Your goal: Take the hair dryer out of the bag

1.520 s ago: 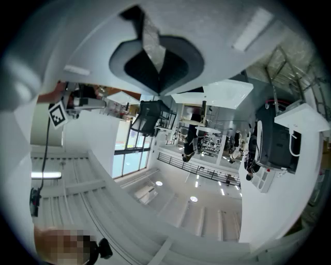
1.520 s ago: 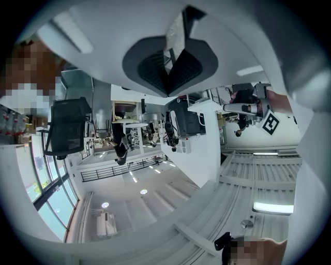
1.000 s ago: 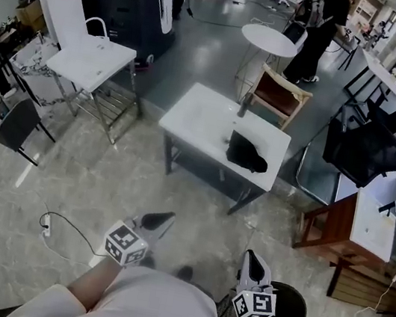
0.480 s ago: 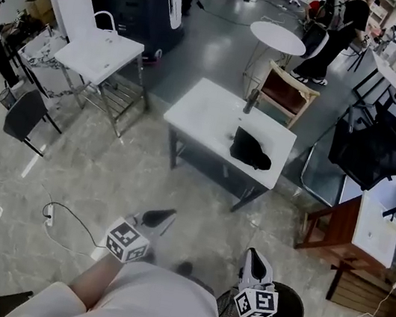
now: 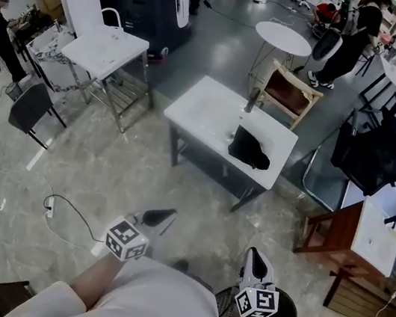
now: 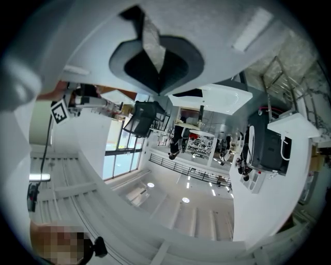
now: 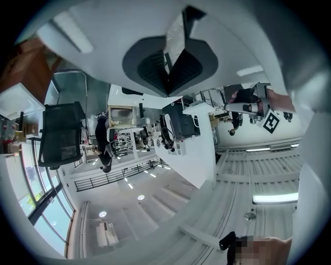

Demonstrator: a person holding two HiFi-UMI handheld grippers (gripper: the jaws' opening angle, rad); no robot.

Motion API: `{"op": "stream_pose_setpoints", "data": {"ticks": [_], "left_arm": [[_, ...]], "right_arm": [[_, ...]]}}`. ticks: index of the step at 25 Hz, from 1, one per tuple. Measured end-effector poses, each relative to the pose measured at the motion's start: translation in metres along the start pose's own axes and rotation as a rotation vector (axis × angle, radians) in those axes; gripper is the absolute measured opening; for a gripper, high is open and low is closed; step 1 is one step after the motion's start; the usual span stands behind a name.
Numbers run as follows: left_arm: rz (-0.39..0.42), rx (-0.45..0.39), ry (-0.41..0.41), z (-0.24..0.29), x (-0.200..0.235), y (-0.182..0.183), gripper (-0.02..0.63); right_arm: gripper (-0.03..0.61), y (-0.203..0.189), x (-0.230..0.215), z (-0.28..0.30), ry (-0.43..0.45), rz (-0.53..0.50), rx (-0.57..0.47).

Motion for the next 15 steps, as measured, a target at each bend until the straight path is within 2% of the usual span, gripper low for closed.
{"op": "stream_pose_setpoints", "data": {"ticks": [15], "left_arm": [[-0.032, 0.013, 0.032, 0.035, -0.03, -0.006, -0.002]], "right_arm": [[0.005, -0.013, -0.047, -0.016, 0.035, 0.017, 0.034]]}}
Point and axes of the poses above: the fingertips, and each gripper's own axes: z forward along the fingers, x to its left, y out of its top, the point moved 8 cm from there along -z, backward along the fingers, and after that the axes turned 15 degrees about y, right-handed, at the moved point
